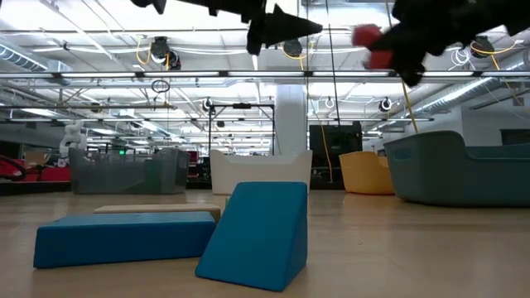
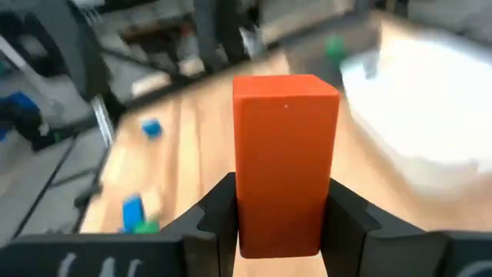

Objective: Sort & place blocks by color
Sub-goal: Put the orange block into the blue bin, then put the left blue block into the white bin

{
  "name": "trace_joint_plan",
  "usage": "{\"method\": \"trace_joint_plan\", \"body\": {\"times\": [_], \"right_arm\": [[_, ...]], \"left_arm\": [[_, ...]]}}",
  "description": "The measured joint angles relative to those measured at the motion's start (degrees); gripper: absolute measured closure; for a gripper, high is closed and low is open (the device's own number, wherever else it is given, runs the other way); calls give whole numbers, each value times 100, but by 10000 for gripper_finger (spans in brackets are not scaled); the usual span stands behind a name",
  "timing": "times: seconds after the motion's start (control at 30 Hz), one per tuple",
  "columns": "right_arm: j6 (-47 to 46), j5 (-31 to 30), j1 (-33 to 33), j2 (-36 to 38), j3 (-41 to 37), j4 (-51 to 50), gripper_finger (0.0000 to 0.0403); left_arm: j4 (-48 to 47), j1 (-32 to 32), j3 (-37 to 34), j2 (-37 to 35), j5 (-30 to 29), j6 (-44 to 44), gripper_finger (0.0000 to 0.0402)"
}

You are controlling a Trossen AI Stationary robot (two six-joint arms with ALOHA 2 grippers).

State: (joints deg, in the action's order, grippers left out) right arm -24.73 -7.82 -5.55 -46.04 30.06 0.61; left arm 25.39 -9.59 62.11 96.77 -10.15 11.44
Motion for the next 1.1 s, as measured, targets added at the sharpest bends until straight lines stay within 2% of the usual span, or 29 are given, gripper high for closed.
{"method": "trace_joint_plan", "body": {"times": [0.17,0.3,0.37,0.53,0.67,0.77,0.83,0.97,1.1], "right_arm": [[-947,16,3,493,0,-1783,288],[-1555,88,-4,556,-2,-2965,288],[-1752,313,-2,541,-2,-3358,288],[-1987,959,-4,383,-2,-3880,288],[-1976,929,-4,257,-2,-3935,288],[-1961,932,-4,207,-2,-3889,285],[-1963,936,-4,201,-2,-3880,246],[-2097,944,-4,199,-2,-3876,140],[-2188,966,-4,201,-2,-3856,83]], "left_arm": [[-411,-14,0,0,6,316,80],[-535,-2,0,0,-24,440,80],[-604,-6,0,0,-21,463,80],[-1006,2,0,0,-20,764,80],[-1636,2,0,0,9,1096,80],[-2088,2,0,0,319,1432,80],[-2301,2,0,0,576,1652,80],[-2466,-2,0,0,907,1922,80],[-2661,-4,0,0,1066,2090,80]]}}
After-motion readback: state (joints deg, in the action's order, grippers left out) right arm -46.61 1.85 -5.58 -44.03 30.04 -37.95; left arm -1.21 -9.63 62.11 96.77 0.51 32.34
